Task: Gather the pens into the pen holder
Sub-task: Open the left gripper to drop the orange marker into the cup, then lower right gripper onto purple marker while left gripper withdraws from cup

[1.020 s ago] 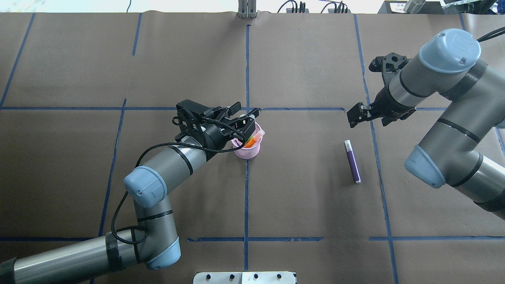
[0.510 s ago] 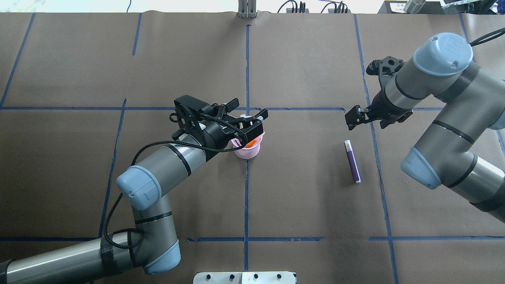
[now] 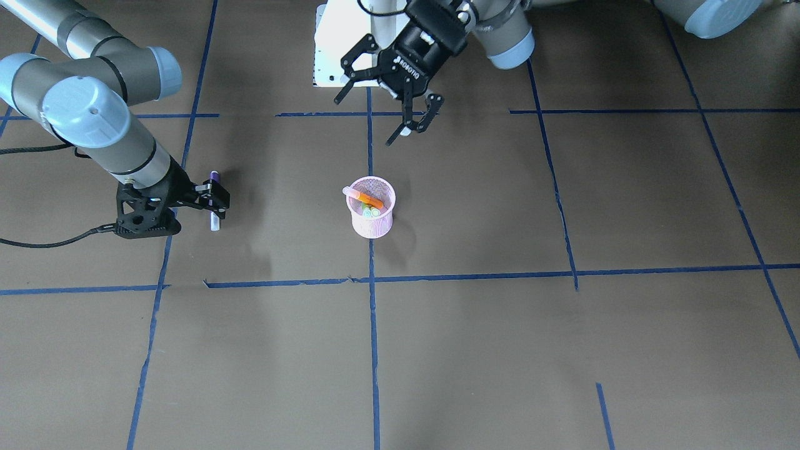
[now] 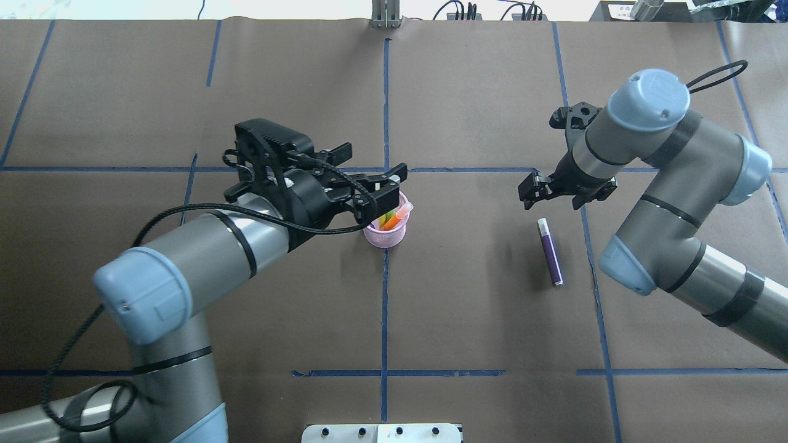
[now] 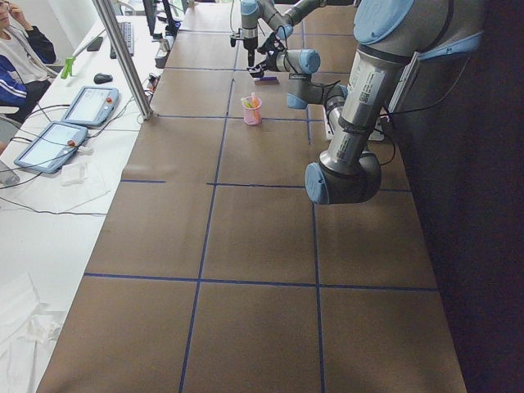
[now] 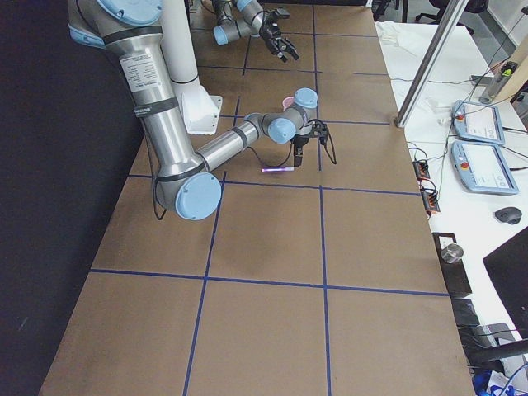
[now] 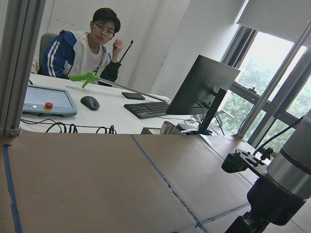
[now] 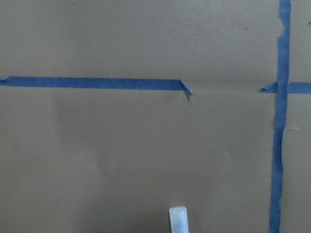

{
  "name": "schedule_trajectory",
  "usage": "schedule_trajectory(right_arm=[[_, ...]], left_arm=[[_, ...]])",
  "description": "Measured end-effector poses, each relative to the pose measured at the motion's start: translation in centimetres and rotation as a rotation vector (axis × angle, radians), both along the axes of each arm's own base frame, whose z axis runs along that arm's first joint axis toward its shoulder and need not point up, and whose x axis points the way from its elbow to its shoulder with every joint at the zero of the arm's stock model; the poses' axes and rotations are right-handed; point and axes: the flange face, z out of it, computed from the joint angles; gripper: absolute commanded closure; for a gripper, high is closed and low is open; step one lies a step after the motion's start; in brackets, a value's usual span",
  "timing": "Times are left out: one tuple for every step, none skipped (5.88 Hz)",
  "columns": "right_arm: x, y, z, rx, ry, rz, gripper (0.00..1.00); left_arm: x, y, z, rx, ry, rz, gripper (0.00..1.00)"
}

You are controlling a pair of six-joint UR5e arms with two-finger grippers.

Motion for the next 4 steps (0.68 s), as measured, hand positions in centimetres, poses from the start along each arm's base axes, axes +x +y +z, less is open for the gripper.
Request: schedule_trajectory(right_arm=[[-1.4,0.8,0.5,0.018,0.012,0.001,0.00],[-2.0,1.5,1.2,0.032,0.016,-0.001,0.00],[-2.2,2.0,2.0,0.035,0.022,-0.006,0.00],[-2.1,2.3,2.7,0.035,0.029,-0.012,0.01]], left_arm=[[-1.2,0.2,1.3,-0.016,-0.042,0.015,0.00],[-1.8,-0.1,2.1,-0.025,-0.065,0.022,0.00],[-2.2,-0.5,2.6,-0.030,-0.075,0.024,0.00],[-2.3,-0.7,2.8,-0.032,-0.079,0.024,0.00]])
